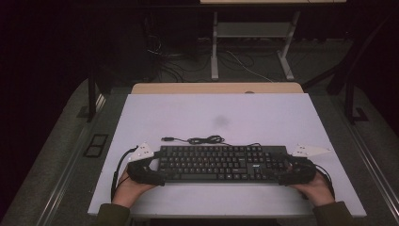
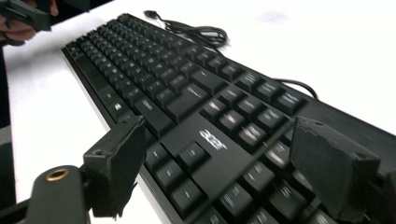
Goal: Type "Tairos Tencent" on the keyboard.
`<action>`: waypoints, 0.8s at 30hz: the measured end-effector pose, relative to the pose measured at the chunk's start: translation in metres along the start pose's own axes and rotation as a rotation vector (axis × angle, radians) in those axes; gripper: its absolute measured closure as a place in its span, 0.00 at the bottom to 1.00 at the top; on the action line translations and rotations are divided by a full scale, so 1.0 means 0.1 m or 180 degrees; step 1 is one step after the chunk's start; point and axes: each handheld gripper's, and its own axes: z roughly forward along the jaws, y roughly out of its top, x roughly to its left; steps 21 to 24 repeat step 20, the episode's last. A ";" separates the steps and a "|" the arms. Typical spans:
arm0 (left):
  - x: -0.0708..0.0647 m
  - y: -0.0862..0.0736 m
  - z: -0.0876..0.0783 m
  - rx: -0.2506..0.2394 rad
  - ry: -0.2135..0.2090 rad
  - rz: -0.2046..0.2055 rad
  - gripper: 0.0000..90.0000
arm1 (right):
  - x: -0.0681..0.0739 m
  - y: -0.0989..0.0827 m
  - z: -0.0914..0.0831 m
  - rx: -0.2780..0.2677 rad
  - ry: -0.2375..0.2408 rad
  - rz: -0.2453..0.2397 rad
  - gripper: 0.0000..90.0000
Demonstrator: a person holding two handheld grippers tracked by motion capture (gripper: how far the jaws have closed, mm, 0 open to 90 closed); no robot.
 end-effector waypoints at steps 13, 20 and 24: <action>-0.01 -0.01 0.04 0.0067 0.0032 0.0007 0.00 | -0.05 -0.04 -0.07 -0.0011 -0.0081 -0.0001 0.21; -0.01 -0.01 0.04 0.0079 0.0039 -0.0008 0.00 | -0.05 -0.04 -0.08 -0.0024 -0.0077 0.0011 0.21; -0.01 -0.01 0.04 0.0079 0.0039 -0.0008 0.00 | -0.05 -0.04 -0.08 -0.0024 -0.0077 0.0011 0.21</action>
